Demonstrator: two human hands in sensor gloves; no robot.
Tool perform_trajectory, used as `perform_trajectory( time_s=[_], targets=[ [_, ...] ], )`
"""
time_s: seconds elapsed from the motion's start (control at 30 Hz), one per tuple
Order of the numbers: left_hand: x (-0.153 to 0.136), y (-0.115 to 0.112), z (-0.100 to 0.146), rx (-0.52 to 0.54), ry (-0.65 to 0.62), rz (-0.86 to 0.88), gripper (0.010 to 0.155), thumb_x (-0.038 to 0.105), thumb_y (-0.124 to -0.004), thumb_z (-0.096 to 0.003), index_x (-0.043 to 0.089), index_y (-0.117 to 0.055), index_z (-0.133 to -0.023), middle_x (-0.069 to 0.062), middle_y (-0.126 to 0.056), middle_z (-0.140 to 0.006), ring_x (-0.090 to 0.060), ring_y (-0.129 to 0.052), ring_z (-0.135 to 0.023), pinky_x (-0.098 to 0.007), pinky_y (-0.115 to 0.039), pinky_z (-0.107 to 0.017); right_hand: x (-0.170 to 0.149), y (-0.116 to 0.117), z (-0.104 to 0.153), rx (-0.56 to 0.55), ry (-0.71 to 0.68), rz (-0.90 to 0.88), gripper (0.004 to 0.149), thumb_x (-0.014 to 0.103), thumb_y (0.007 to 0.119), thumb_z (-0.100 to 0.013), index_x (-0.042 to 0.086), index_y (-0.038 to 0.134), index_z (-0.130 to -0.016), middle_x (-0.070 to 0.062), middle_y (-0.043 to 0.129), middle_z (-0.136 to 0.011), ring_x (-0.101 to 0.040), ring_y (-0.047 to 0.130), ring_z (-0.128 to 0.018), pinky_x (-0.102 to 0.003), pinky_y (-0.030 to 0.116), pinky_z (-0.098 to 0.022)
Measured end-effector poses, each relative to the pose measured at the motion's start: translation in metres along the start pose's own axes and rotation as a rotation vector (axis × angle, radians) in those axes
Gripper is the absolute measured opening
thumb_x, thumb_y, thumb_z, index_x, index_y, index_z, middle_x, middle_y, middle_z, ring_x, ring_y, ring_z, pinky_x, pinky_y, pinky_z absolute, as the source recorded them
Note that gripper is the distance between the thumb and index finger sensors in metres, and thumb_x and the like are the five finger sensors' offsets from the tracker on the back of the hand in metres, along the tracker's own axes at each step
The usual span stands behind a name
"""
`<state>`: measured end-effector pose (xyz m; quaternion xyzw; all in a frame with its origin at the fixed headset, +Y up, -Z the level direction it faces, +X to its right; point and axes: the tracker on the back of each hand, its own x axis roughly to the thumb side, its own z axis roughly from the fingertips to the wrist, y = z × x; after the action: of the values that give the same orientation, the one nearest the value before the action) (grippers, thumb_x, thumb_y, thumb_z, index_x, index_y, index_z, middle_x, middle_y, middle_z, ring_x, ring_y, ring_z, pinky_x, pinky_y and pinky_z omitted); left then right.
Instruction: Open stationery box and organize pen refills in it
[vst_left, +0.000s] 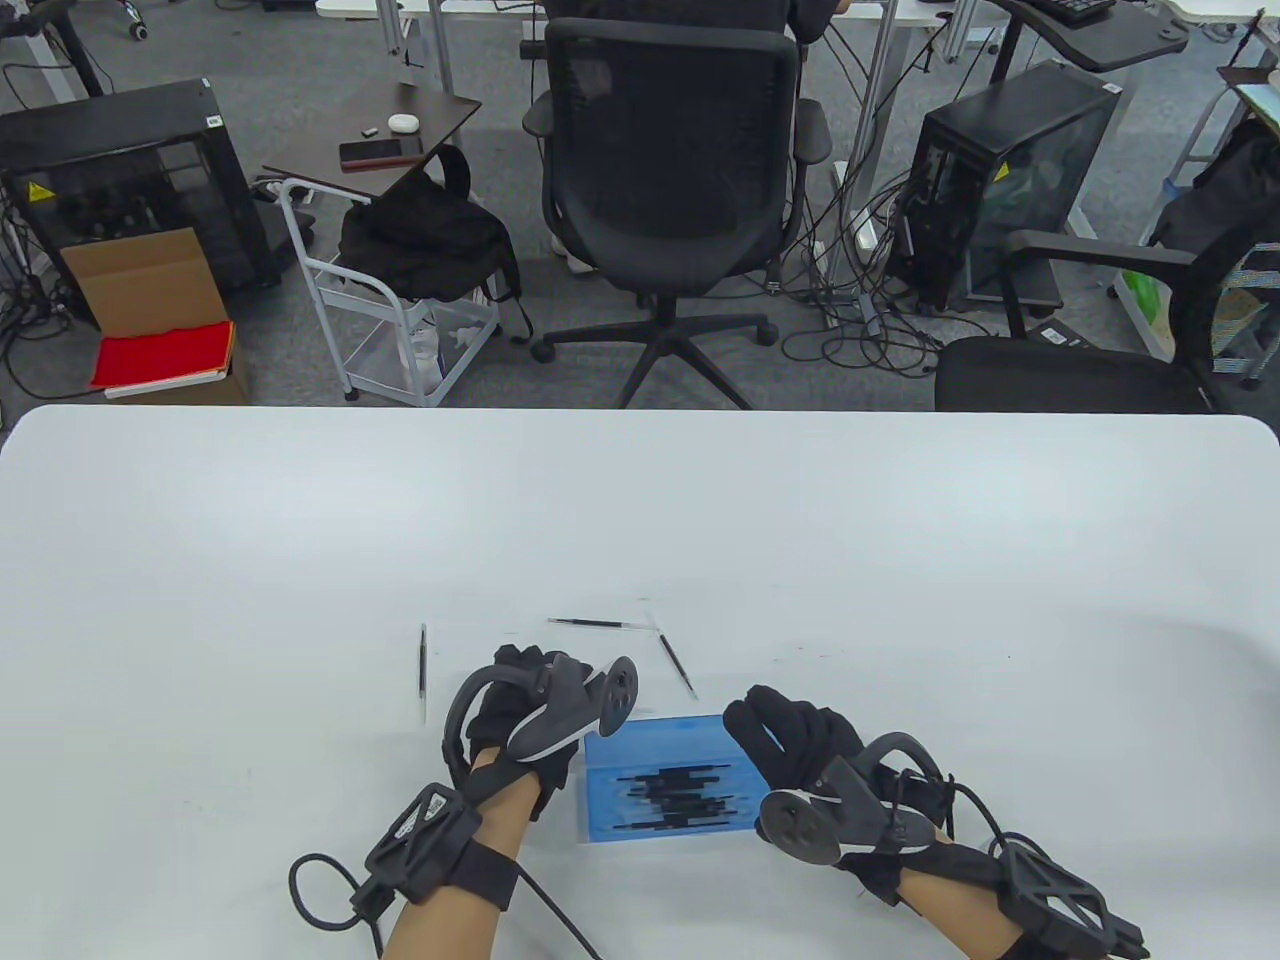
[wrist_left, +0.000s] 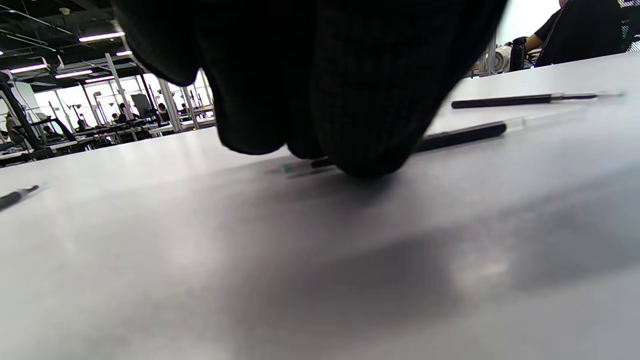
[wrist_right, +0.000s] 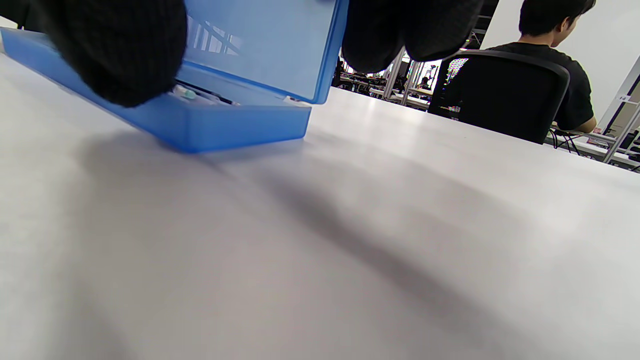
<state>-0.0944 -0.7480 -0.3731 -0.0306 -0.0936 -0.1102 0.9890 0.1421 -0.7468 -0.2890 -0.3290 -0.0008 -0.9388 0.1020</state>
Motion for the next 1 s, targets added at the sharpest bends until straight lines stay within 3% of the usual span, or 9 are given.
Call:
perform_trajectory(
  time_s=[1.0],
  targets=[
    [-0.0013,-0.0017,-0.0082,-0.048,-0.036,0.057,0.043,0.027,-0.097,-0.0414,0.028,-0.088,-0.084,0.007,-0.103,-0.080,-0.021,-0.103,-0.080,-0.056,-0.068,-0.080,-0.0005,0.0002,-0.0001,0.002,-0.001,-0.003,0.113,0.053,0.082,-0.044,0.012,0.003,-0.114,-0.031,0.020,-0.122,-0.049,0.063,-0.105,-0.062,0.060,-0.077]
  ],
)
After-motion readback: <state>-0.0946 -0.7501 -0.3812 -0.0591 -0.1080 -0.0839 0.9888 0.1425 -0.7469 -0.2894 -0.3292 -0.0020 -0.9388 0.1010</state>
